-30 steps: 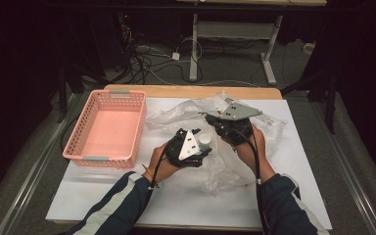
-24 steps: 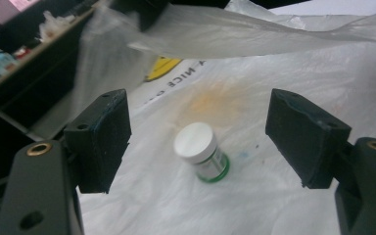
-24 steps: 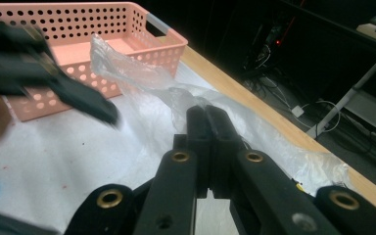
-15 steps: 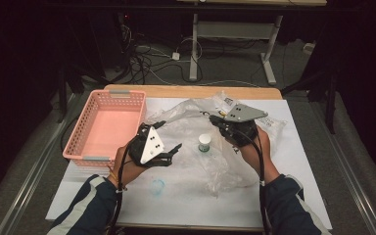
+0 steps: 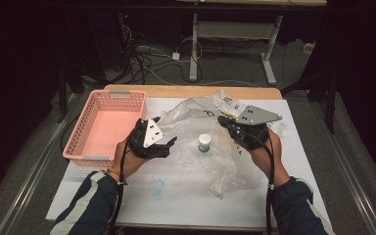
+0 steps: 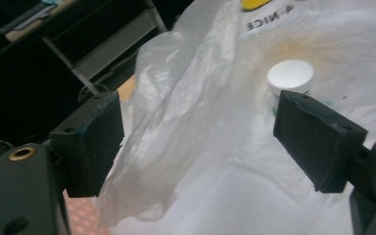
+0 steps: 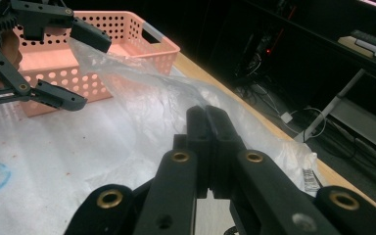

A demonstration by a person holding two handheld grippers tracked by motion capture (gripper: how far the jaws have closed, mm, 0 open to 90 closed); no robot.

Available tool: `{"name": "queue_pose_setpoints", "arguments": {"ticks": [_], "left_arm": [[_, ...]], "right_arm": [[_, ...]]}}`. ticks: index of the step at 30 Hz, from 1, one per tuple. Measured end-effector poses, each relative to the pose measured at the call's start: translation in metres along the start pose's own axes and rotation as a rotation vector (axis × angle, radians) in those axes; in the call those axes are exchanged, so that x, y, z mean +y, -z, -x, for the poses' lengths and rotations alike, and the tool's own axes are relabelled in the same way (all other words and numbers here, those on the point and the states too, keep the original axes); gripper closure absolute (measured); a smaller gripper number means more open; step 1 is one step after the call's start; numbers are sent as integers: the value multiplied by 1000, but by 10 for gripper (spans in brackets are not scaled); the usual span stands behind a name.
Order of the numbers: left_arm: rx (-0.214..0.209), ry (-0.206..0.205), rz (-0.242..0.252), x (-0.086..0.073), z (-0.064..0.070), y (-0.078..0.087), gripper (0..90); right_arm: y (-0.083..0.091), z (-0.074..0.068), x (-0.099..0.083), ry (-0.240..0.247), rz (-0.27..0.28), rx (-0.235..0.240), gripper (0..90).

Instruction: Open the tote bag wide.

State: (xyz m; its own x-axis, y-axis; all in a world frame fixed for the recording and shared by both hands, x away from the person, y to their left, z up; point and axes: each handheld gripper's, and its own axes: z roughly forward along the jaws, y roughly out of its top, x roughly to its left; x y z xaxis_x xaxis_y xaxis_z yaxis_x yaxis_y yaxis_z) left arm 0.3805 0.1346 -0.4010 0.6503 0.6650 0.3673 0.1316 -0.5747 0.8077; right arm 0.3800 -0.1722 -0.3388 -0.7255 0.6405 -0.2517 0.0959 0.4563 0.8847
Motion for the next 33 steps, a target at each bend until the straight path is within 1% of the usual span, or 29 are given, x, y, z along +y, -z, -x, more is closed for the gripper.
{"name": "queue_pose_setpoints", "arguments": {"ticks": [3,5,8,9,10,11,13,15,16,18,21,22,29,31,33], "left_arm": [[25,7,-9,0,-6,1,188],[44,10,-26,0,-11,1,191],[52,30,-44,-2,-17,0,237],[50,35,-51,-3,-19,0,237],[42,32,-61,-3,-20,-1,252],[42,29,-71,-4,-21,-2,287],[45,19,-94,-5,-22,-4,292],[43,2,-118,-6,-23,-5,351],[45,1,-125,-6,-23,-6,353],[35,1,-125,-7,-24,-6,415],[30,1,-134,-8,-26,-6,426],[34,-1,-137,-8,-26,-7,434],[29,8,-133,-10,-29,-7,435],[19,6,-129,-10,-29,-6,495],[12,4,-124,-10,-29,-5,513]], "right_arm": [[0,0,0,5,-3,2,900],[1,-1,0,10,-2,2,900],[2,-1,1,9,0,0,900],[2,-1,1,11,0,2,900],[2,-1,1,13,0,1,900],[3,-1,2,13,2,1,900],[3,-2,2,16,3,3,900],[3,-2,3,17,4,5,900],[4,-3,3,16,6,7,900],[4,-3,3,20,6,10,900],[5,-2,3,19,10,8,900],[5,-2,3,18,10,6,900],[5,-1,3,16,10,6,900],[5,-1,3,16,9,6,900],[5,-1,3,14,9,4,900]]}}
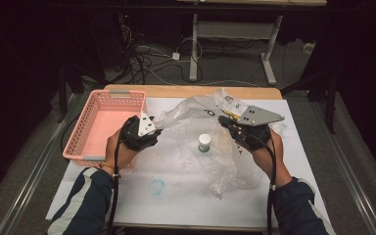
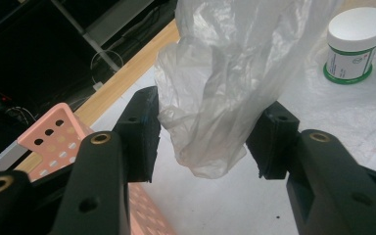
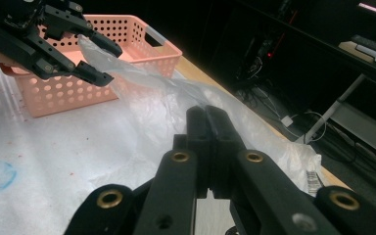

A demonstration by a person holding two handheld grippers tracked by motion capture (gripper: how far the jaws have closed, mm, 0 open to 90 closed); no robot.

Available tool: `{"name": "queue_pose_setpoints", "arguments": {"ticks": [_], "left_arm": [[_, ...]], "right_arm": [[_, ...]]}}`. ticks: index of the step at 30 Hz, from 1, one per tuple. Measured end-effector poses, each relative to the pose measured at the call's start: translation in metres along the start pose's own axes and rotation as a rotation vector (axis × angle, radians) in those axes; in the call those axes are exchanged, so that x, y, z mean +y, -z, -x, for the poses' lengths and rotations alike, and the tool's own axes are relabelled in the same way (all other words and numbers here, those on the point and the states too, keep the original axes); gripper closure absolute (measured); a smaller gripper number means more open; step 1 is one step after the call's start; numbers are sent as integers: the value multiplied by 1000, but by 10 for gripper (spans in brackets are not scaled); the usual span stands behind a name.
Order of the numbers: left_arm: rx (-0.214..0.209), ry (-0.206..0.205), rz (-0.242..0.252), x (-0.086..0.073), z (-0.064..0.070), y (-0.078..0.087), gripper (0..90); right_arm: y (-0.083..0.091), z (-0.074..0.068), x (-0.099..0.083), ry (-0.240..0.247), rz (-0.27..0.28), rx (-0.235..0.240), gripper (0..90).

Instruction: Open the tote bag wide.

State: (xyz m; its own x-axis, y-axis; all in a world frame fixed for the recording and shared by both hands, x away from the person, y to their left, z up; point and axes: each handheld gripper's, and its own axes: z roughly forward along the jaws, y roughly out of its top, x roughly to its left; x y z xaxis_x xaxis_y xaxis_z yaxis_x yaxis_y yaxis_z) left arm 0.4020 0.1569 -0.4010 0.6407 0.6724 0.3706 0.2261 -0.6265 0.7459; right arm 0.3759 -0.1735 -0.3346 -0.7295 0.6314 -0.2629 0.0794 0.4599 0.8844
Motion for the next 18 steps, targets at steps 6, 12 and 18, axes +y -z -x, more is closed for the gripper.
{"name": "queue_pose_setpoints", "arguments": {"ticks": [6,12,18], "left_arm": [[-16,-5,-4,0,0,0,585],[-31,-13,-8,-1,1,0,633],[-45,-21,-7,-2,1,1,694]], "right_arm": [[0,1,0,0,-2,-1,900],[-1,0,-1,3,-4,-4,900],[0,0,-1,3,-2,-5,900]]}}
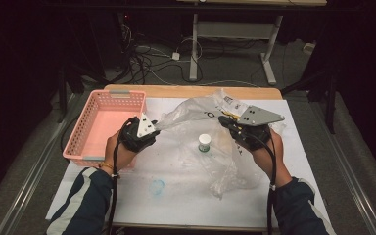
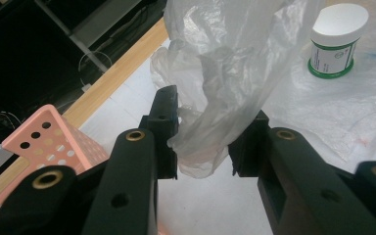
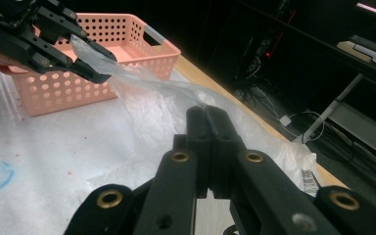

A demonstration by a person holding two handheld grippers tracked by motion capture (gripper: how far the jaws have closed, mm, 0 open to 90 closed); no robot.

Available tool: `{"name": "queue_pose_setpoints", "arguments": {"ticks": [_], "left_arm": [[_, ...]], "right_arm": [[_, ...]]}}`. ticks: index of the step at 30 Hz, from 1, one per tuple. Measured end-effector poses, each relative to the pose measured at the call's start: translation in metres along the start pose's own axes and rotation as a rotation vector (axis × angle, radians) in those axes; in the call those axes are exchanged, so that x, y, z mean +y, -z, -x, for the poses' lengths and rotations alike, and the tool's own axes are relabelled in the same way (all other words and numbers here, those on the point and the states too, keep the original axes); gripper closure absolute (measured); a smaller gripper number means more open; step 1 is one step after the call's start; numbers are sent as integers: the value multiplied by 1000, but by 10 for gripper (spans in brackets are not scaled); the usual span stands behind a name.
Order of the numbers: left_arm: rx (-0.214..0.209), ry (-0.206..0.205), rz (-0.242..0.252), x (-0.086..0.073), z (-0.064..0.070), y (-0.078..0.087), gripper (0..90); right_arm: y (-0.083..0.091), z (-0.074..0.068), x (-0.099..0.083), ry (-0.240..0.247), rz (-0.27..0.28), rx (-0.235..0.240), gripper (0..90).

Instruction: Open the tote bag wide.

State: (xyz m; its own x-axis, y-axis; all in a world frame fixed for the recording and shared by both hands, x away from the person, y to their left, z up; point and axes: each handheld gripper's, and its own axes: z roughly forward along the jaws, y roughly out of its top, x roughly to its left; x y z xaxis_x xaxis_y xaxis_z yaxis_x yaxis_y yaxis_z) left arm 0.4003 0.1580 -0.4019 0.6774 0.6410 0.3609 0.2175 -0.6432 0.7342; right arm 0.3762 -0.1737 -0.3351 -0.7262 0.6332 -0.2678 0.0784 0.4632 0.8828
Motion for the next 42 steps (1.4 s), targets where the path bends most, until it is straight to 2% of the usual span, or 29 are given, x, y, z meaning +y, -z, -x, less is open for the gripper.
{"name": "queue_pose_setpoints", "arguments": {"ticks": [7,12,15,17,19,21,26,28,32,33,35,37,40,42], "left_arm": [[-14,-8,1,0,1,0,761],[-16,-7,-2,-2,1,0,766],[-18,-8,-10,-3,1,0,767],[-18,-6,-14,-5,1,0,767],[-14,-7,-19,-5,0,0,767],[-13,-5,-21,-6,0,0,767],[-7,-6,-26,-7,0,1,767],[-6,-6,-29,-7,0,1,766],[-3,-11,-33,-7,1,1,766],[-3,-11,-34,-7,1,1,766],[-2,-13,-35,-7,2,1,766],[0,-14,-36,-7,3,1,766],[0,-15,-35,-7,3,1,766],[0,-13,-34,-7,3,1,766]], "right_arm": [[0,0,0,4,-3,-6,900],[-1,-1,-1,4,-4,-6,869],[0,-4,-2,6,-5,10,779],[1,-7,-5,14,-13,24,637],[6,-11,-8,2,-9,18,509],[14,-15,-10,-5,19,27,467],[33,-28,-25,17,29,55,395],[39,-34,-37,41,12,60,367],[49,-42,-64,29,-51,127,305],[50,-44,-71,13,-62,145,287],[50,-49,-86,-7,-103,191,258],[48,-56,-99,31,-165,207,233],[46,-59,-113,11,-206,242,218],[41,-63,-120,20,-244,247,217]]}}
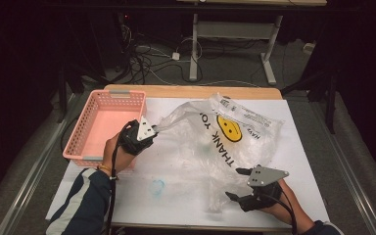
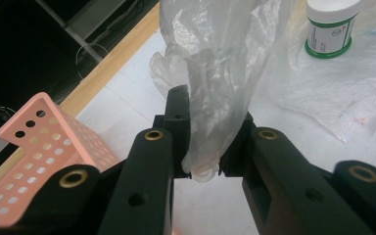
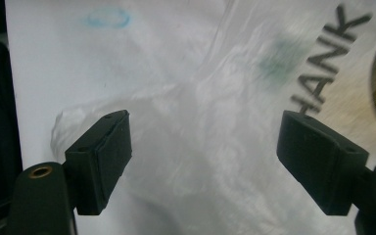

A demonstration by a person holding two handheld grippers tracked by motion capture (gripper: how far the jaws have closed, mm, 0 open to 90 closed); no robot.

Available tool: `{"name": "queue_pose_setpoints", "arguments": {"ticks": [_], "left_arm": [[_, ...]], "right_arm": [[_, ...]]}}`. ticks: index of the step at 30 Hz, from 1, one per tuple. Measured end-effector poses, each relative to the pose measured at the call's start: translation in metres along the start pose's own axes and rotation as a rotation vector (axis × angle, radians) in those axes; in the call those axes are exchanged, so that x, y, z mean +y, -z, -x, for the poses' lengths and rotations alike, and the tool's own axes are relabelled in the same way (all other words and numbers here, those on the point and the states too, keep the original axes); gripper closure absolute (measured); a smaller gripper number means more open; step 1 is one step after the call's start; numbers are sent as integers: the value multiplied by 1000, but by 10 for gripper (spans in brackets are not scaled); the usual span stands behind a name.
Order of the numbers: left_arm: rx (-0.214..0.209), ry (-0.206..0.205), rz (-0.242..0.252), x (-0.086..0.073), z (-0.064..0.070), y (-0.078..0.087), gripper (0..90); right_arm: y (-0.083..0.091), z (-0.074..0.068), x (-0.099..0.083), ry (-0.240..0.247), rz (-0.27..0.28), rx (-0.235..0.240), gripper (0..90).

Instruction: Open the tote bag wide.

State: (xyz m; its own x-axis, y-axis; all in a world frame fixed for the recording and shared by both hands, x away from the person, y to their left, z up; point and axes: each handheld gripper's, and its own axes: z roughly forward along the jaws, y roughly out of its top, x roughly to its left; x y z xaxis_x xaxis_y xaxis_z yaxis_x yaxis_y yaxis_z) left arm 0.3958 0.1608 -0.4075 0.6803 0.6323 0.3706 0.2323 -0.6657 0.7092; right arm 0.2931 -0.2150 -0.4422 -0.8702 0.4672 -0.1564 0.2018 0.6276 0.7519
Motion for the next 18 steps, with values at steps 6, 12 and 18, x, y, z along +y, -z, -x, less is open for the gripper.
{"name": "queue_pose_setpoints", "arguments": {"ticks": [6,12,18], "left_arm": [[1,-3,-1,0,0,0,766],[2,-8,-5,0,1,0,767],[6,-10,-6,0,1,0,767]], "right_arm": [[-25,2,-9,27,-153,-71,464],[-29,7,-9,18,-190,-56,770],[-25,9,-6,15,-162,-84,875]]}}
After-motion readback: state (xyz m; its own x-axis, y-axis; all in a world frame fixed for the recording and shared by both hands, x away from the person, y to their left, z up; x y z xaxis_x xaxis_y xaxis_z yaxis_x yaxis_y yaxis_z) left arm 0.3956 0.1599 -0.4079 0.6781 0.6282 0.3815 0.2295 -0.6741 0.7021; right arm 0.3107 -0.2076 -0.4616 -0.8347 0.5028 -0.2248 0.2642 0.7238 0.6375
